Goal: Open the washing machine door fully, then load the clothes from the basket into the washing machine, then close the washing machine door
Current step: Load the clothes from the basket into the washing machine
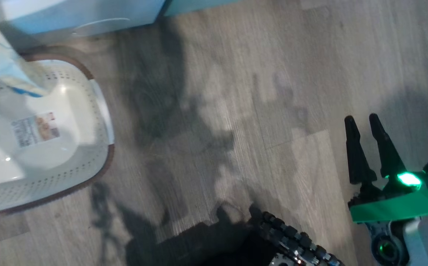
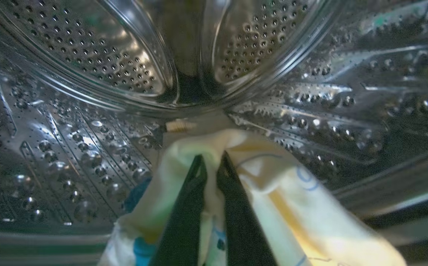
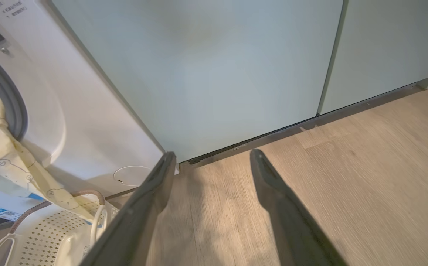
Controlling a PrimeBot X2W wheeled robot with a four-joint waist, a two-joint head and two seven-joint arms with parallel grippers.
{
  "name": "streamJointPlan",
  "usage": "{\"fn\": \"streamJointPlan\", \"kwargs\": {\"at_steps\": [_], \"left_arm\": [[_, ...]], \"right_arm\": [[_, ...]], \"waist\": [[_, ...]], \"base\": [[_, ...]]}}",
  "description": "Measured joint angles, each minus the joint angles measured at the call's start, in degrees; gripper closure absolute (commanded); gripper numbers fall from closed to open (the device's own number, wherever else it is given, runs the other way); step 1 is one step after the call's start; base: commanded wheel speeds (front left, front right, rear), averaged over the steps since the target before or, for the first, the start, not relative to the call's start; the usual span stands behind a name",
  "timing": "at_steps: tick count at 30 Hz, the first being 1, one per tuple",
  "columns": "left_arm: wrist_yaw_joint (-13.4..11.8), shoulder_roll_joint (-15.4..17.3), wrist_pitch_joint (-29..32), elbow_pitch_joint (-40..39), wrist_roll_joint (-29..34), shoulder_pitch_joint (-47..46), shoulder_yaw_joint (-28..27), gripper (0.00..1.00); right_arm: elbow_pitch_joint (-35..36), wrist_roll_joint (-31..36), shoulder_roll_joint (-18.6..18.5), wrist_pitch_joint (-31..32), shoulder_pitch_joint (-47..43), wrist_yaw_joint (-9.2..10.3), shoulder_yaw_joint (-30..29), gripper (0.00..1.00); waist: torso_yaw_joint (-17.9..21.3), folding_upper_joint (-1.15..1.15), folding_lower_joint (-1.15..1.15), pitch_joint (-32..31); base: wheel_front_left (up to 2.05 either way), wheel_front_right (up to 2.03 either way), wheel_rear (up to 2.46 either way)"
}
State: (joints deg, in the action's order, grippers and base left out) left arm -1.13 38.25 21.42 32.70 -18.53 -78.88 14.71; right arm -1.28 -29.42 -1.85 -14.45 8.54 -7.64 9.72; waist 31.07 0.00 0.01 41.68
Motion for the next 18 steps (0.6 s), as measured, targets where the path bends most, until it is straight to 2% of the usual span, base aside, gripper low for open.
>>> {"fn": "streamJointPlan", "kwargs": {"at_steps": [2,13,18], "left_arm": [[-0.08,0.62,-1.1,0.45,0.56,-1.46,-0.09,1.0],[-3.56,0.62,-18.9,5.45,6.68,-11.76,0.53,1.0],[-3.57,0.36,-25.21,7.13,9.31,-16.29,2.57,1.0]], "right_arm": [[0.03,-0.47,0.0,0.0,0.8,-0.01,0.16,0.0],[1.22,-1.09,0.02,0.0,0.77,-0.01,-0.59,0.0],[1.59,-1.09,0.02,0.0,-0.35,-0.01,-0.66,0.0]], "waist": [[0.93,0.0,0.0,0.81],[1.82,0.0,-0.01,3.18],[1.7,0.0,-0.01,3.67]], "base": [[0.0,0.0,0.0],[0.0,0.0,0.0],[0.0,0.0,0.0]]}}
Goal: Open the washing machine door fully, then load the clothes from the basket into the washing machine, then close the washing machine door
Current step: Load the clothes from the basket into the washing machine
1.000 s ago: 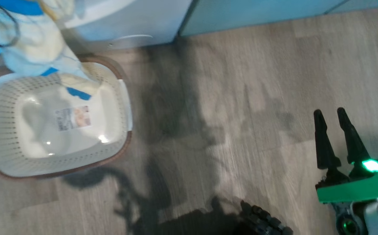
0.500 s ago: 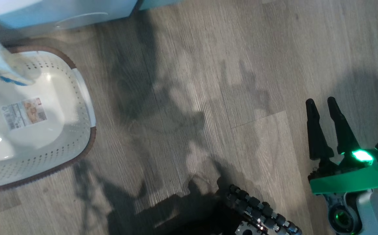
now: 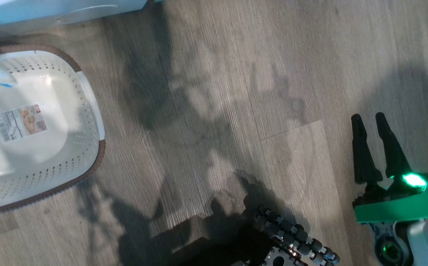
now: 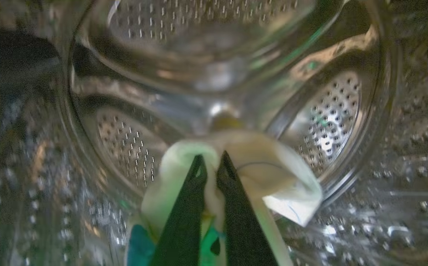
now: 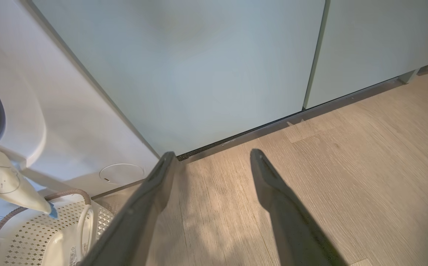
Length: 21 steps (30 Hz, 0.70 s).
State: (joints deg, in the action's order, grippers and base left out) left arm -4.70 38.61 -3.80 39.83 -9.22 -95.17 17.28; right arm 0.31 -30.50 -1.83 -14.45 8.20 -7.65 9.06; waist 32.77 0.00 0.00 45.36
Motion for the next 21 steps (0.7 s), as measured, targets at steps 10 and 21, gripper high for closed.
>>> {"fn": "streamJointPlan", "kwargs": {"at_steps": [10,21], "left_arm": [[0.53,-2.21,-0.57,7.98,0.88,-1.86,2.91,1.0],[0.53,-4.07,6.45,7.09,-5.91,6.05,0.16,1.0]], "right_arm": [[0.26,-0.58,0.01,0.0,0.16,0.0,0.52,0.0],[-0.55,-0.58,0.01,0.0,0.96,0.0,1.7,0.0]], "waist": [[-0.7,0.0,0.0,0.92],[-0.99,0.0,0.0,-0.16]], "base": [[0.0,0.0,0.0],[0.0,0.0,0.0]]}}
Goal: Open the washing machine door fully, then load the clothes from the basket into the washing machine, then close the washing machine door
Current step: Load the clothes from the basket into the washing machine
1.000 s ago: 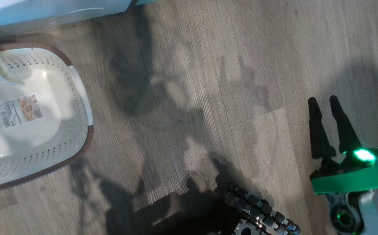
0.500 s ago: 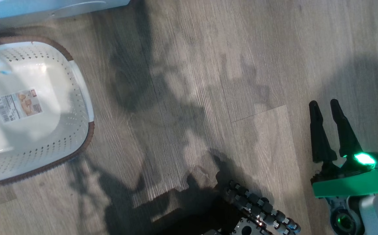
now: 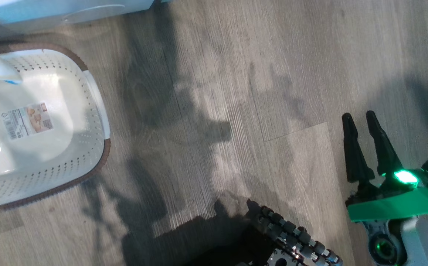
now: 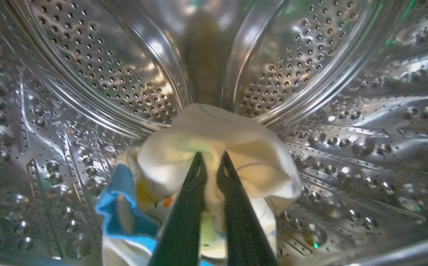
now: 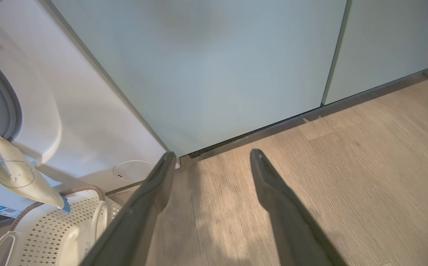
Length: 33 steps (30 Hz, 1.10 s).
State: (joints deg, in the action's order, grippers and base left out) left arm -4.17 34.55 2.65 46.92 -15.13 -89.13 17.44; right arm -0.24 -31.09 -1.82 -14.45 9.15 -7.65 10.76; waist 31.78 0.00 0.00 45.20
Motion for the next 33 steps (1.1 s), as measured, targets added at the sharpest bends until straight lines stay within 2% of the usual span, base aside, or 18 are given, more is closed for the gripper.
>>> {"fn": "streamJointPlan", "kwargs": {"at_steps": [1,2,3,11,17,20,28,29,33], "left_arm": [[-0.02,0.07,0.47,-0.45,-0.26,0.79,-0.33,0.91],[-0.03,0.22,0.9,-1.0,-0.55,1.61,-0.43,0.52],[-0.05,0.41,0.94,-1.68,-0.62,2.52,-0.51,0.0],[-1.85,-1.08,-0.77,-7.92,-6.24,13.76,-2.93,0.0],[-4.15,-3.28,-4.53,-17.41,-7.54,27.34,-2.78,0.0],[-6.48,-3.83,-7.21,-23.6,-8.16,33.82,-3.04,0.0],[-14.55,-5.33,-11.11,-42.47,-7.87,52.93,-4.11,0.0],[-14.55,-5.33,-11.11,-42.47,-7.87,52.93,-4.11,0.0],[-17.96,-5.95,-11.85,-50.59,-6.95,61.51,-4.07,0.0]], "right_arm": [[-0.2,0.0,0.0,0.0,0.38,0.0,0.24,0.0],[-0.42,0.0,0.0,0.0,0.91,0.0,0.44,0.0],[-0.49,0.05,0.0,0.0,1.33,0.0,0.53,0.0],[-0.82,2.03,0.0,0.0,1.8,0.0,-2.05,0.0],[-0.29,4.34,-0.01,0.0,1.64,0.0,-4.03,0.0],[0.11,5.76,-0.01,0.0,1.44,0.0,-4.98,0.0],[0.83,10.17,-0.02,0.0,-0.9,0.0,-7.12,0.0],[0.83,10.17,-0.02,0.0,-0.9,0.0,-7.12,0.0],[1.15,12.59,-0.02,0.0,-1.2,0.0,-8.23,0.0]], "waist": [[0.03,0.0,0.0,-0.24],[0.07,0.0,0.0,-0.52],[0.1,0.0,0.0,-0.81],[-2.11,0.0,0.0,-3.91],[-4.9,0.0,0.0,-6.7],[-6.4,0.0,0.0,-8.17],[-10.92,0.0,0.0,-12.18],[-10.92,0.0,0.0,-12.18],[-13.5,0.0,-0.01,-13.98]], "base": [[0.0,0.0,0.0],[0.0,0.0,0.0],[0.0,0.0,0.0],[0.0,0.0,0.0],[0.0,0.0,0.0],[0.0,0.0,0.0],[0.0,0.0,0.0],[0.0,0.0,0.0],[0.0,0.0,0.0]]}}
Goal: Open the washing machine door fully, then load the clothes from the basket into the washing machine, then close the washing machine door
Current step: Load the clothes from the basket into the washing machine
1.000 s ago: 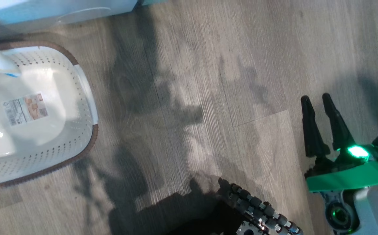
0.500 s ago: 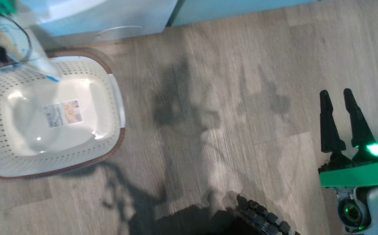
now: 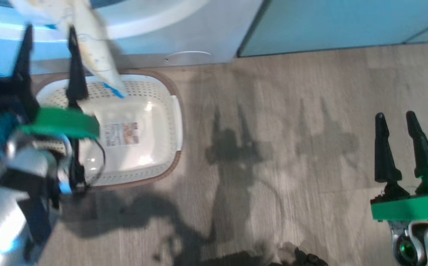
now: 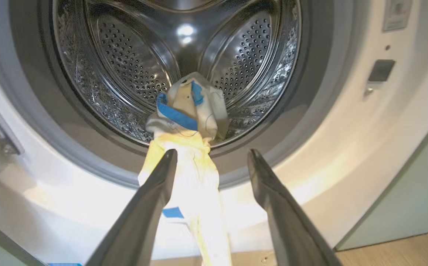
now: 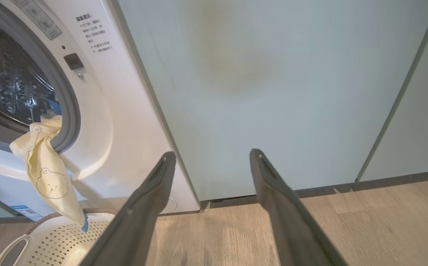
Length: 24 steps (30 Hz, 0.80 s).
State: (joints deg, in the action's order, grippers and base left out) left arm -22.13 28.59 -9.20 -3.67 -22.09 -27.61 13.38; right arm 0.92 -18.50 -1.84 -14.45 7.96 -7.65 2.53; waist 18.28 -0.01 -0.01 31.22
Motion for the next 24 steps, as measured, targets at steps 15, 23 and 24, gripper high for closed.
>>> {"fn": "streamJointPlan", "kwargs": {"at_steps": [15,23,24], "left_arm": [[-2.03,-6.16,-3.57,-6.09,0.94,18.6,5.82,0.0],[-1.96,-7.87,-4.76,-3.03,0.62,20.62,7.06,0.0],[-1.91,-8.08,-4.94,-2.46,0.32,21.31,7.09,0.0]], "right_arm": [[-1.55,7.23,-0.03,0.0,-3.41,0.0,-0.75,0.0],[-2.33,8.02,-0.04,0.0,-5.56,0.0,-0.42,0.0],[-2.38,8.02,-0.04,0.0,-5.63,0.0,-0.22,0.0]], "waist": [[-9.57,0.0,0.0,-7.2],[-11.89,0.0,0.0,-11.51],[-12.02,0.0,0.0,-12.26]], "base": [[0.0,0.0,0.0],[0.0,0.0,0.0],[0.0,0.0,0.0]]}}
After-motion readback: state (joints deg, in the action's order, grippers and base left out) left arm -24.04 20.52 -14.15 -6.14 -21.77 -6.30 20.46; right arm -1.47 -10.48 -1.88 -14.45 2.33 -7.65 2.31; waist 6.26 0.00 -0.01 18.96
